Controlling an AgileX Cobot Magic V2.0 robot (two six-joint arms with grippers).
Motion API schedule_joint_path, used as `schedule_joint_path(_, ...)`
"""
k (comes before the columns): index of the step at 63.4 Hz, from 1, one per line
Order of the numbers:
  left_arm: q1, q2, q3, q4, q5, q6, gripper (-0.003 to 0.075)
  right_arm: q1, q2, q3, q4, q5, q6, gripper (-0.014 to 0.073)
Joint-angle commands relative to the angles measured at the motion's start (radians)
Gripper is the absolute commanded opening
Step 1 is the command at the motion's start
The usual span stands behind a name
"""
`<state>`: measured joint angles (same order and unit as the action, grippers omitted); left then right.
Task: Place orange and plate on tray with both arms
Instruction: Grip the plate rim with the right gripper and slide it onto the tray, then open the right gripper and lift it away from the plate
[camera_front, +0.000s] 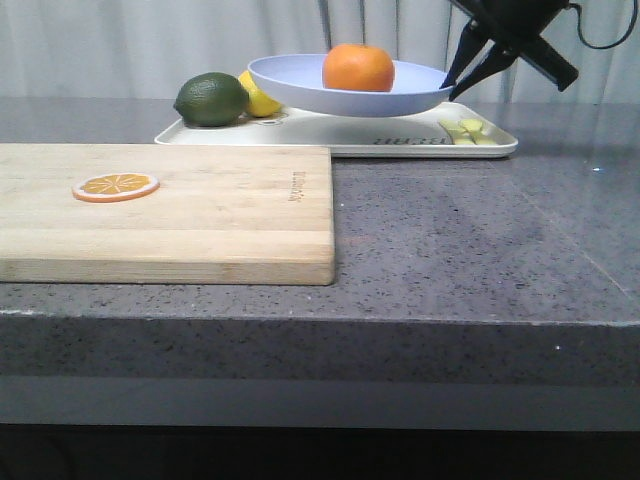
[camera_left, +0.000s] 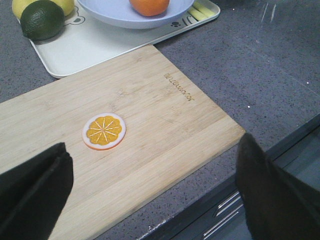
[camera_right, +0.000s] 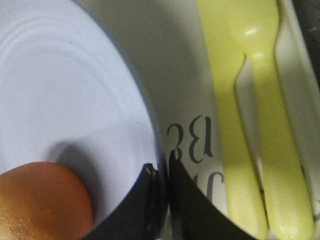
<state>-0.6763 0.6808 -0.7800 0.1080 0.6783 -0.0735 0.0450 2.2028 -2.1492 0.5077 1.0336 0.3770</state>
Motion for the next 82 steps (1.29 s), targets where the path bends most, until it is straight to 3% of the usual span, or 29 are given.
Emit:
schedule_joint_path(1,0.001,-0.002,-0.025,-0.003,-0.069,-0.008,0.0642,0.002,-0.042,-0.067,0.049,-0.036,0.011,-0.0064)
schedule_joint_path(32,0.001,-0.002,-0.025,-0.003,-0.069,-0.008,0.0641,0.002,-0.032,-0.067,0.025,-0.051,0.011,-0.0052)
schedule_joint_path(39,0.001,-0.002,-0.025,-0.003,-0.069,-0.008,0.0641,0.002,-0.032,-0.067,0.022,-0.046,0.011,0.0023)
schedule_joint_path(62,0.001,-0.002,-0.025,-0.003,-0.069,-0.008,0.0641,0.002,-0.032,-0.067,0.013,-0.057,0.011,0.0388)
schedule_joint_path(82,0.001,-0.002,-0.025,-0.003,-0.069,-0.008,0.0641,0.002,-0.056,-0.109,-0.001,0.030,-0.007,0.0421)
